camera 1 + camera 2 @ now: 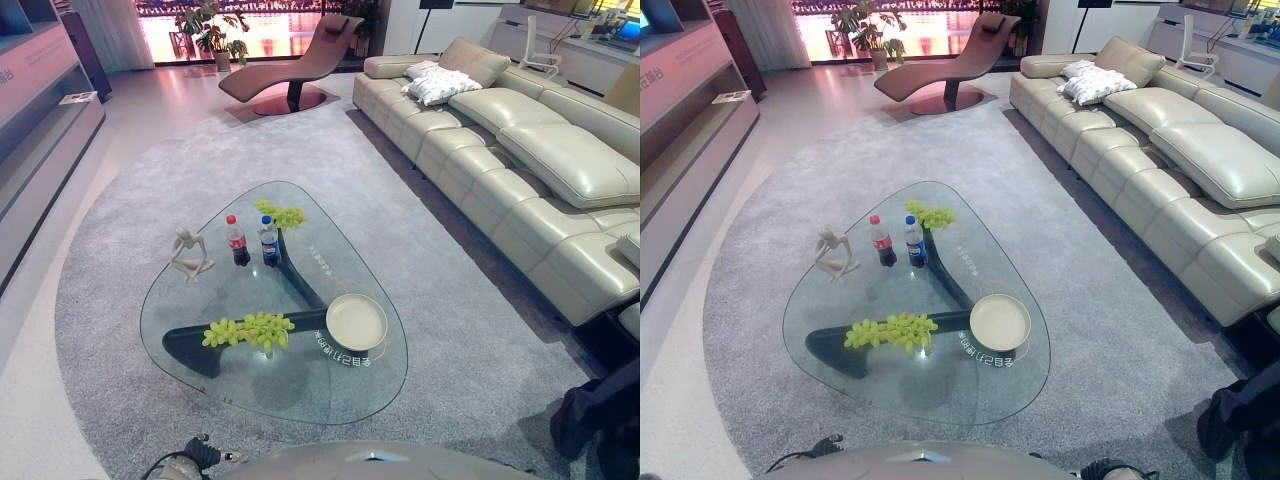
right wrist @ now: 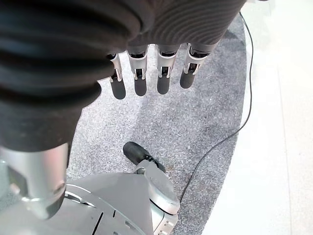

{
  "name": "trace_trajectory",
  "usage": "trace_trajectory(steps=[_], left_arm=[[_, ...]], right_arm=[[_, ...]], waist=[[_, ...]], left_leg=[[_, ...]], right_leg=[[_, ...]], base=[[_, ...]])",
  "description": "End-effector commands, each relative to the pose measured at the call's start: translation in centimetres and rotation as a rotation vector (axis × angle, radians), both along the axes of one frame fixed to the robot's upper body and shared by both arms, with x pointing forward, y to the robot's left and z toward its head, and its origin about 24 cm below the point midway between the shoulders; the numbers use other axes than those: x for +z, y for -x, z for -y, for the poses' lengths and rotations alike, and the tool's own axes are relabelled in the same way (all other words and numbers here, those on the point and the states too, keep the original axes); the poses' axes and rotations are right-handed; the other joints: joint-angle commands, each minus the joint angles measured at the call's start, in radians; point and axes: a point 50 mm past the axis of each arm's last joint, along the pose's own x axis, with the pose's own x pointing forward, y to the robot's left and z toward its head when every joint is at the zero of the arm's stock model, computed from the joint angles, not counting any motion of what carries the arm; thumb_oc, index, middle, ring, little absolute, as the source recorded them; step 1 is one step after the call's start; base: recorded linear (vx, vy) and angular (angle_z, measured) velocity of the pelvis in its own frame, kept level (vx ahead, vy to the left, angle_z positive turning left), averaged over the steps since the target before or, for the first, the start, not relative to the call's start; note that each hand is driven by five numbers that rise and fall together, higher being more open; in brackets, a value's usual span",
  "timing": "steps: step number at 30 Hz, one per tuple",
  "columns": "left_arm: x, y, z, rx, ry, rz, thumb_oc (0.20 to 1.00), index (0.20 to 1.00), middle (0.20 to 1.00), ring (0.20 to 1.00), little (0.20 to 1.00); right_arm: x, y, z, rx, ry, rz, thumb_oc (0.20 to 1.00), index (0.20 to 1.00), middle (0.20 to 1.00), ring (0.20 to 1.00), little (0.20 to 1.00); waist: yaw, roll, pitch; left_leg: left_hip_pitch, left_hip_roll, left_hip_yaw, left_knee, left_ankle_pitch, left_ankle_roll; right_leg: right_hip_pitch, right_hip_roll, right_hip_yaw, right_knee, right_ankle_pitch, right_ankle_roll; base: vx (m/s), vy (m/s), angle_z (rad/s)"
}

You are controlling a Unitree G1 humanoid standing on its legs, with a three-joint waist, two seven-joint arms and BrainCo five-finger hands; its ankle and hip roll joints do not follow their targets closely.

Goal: Pick up fruits into the plate

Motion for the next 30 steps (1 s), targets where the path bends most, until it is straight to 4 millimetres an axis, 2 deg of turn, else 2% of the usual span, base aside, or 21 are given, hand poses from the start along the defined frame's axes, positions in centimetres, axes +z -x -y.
trace_trajectory(steps=[1,25,30], left_arm=[[0.5,-2.6,-0.3,-0.02,-0.022,0.044,1.0,1.0,1.0,1.0,1.0],[0.7,-2.8,-0.6,-0.019,-0.076,0.078,1.0,1.0,1.0,1.0,1.0],[1.1,-4.2,-0.5,-0.05,-0.107,0.176,1.0,1.0,1.0,1.0,1.0]], right_arm=[[0.4,-3.6,-0.5,0.031,0.011,0.043,1.0,1.0,1.0,1.0,1.0],[0.4,-3.5,-0.5,0.032,0.015,0.04,1.0,1.0,1.0,1.0,1.0],[0.4,-3.7,-0.4,0.041,0.018,0.042,1.0,1.0,1.0,1.0,1.0]], waist=[[-0.003,0.009,0.076],[-0.004,0.009,0.08],[-0.01,0.01,0.088]], left_leg=[[0.022,-0.02,-0.023,0.018,-0.076,0.044],[0.02,-0.022,-0.021,0.017,-0.076,0.045],[0.018,-0.022,-0.015,0.019,-0.075,0.045]], right_leg=[[0.055,-0.002,-0.046,0.027,-0.051,-0.011],[0.053,0.0,-0.046,0.026,-0.051,-0.011],[0.047,0.001,-0.04,0.028,-0.051,-0.012]], base=[[0.0,0.0,0.0],[0.0,0.0,0.0],[0.0,0.0,0.0]])
